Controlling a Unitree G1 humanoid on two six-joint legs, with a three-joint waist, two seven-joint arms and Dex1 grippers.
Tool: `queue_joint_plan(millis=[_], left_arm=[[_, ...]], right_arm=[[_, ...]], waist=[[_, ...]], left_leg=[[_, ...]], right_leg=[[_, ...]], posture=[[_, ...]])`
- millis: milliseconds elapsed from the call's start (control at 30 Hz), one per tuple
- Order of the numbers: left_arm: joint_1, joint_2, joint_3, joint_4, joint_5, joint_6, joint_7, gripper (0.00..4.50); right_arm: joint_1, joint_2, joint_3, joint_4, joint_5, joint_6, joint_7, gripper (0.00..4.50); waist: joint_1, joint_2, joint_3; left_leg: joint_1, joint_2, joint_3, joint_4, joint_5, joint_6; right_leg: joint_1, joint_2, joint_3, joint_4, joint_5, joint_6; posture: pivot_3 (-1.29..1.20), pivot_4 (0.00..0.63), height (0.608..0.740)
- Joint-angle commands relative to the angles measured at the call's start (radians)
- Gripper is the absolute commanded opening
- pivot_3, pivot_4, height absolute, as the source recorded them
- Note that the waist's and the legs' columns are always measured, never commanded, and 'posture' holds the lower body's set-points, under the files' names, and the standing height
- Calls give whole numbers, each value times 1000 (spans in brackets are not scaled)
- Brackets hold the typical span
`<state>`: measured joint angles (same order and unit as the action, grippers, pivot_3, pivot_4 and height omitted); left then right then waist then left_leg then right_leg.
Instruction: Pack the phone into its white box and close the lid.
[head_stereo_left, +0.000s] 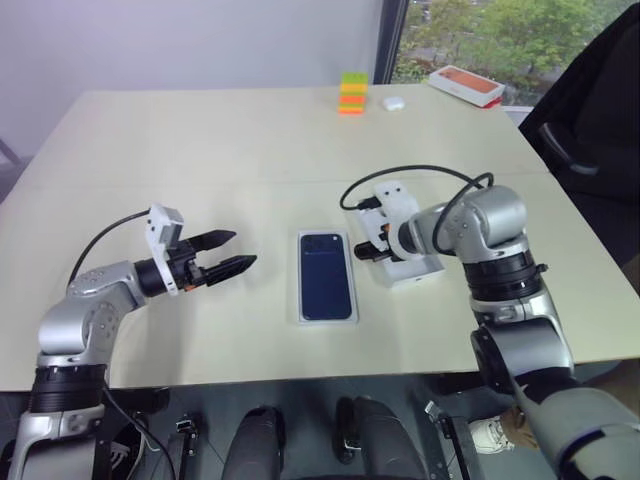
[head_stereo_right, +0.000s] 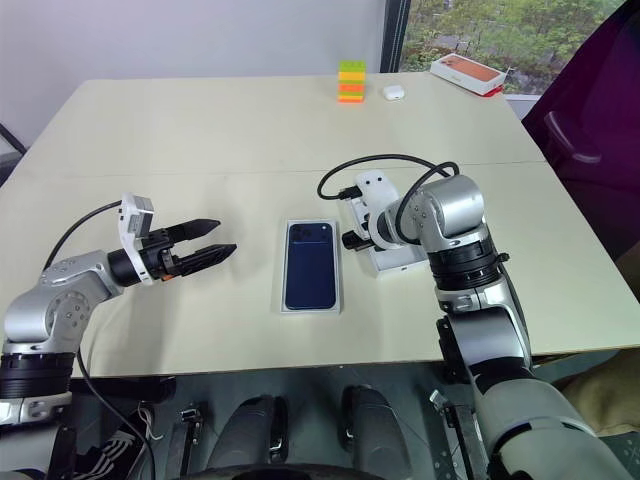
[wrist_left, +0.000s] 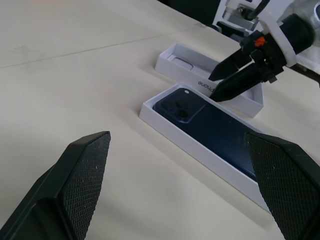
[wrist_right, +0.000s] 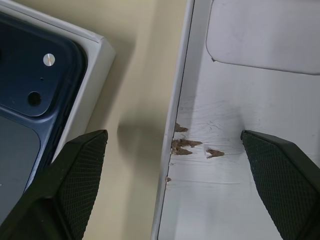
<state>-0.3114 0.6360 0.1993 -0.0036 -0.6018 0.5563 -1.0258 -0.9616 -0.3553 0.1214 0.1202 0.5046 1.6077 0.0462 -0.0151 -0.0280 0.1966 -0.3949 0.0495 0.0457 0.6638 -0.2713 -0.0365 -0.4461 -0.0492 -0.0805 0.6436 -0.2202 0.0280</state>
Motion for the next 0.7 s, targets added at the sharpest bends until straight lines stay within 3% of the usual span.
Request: queue_joint_plan(millis=[33, 133, 233, 467, 700], left_arm=[[-13, 5, 13, -17, -18, -7, -5, 4500], [-10, 3, 11, -20, -17, -10, -7, 4500], [-7, 1, 8, -21, -13, -10, -1, 4500], [-14, -2, 4, -16, -10, -13, -6, 4500], [-17, 4, 6, -8, -14, 2, -5, 4500]], right_arm=[[-24, -29, 27, -21, 53, 7, -52, 4468], [-29, -37, 33, -18, 76, 7, -96, 4468], [-34, -30, 21, -15, 96, 7, -127, 3715], [-45, -21, 16, -15, 133, 7, -184, 146], [-52, -33, 20, -21, 149, 7, -224, 31]], waist=[[0, 0, 0], [1, 0, 0], [1, 0, 0], [0, 0, 0], [1, 0, 0]], left_leg=[[0, 0, 0, 0, 0, 0], [0, 0, 0, 0, 0, 0], [0, 0, 0, 0, 0, 0], [-1, 0, 0, 0, -1, 1], [-13, 0, 0, 1, 0, 1]], right_leg=[[0, 0, 0, 0, 0, 0], [0, 0, 0, 0, 0, 0], [0, 0, 0, 0, 0, 0], [-1, 0, 0, -1, 0, 0], [-14, 0, 0, 1, 1, 0]], posture=[[0, 150, 740], [0, 150, 740], [0, 150, 740], [0, 150, 740], [0, 150, 740]])
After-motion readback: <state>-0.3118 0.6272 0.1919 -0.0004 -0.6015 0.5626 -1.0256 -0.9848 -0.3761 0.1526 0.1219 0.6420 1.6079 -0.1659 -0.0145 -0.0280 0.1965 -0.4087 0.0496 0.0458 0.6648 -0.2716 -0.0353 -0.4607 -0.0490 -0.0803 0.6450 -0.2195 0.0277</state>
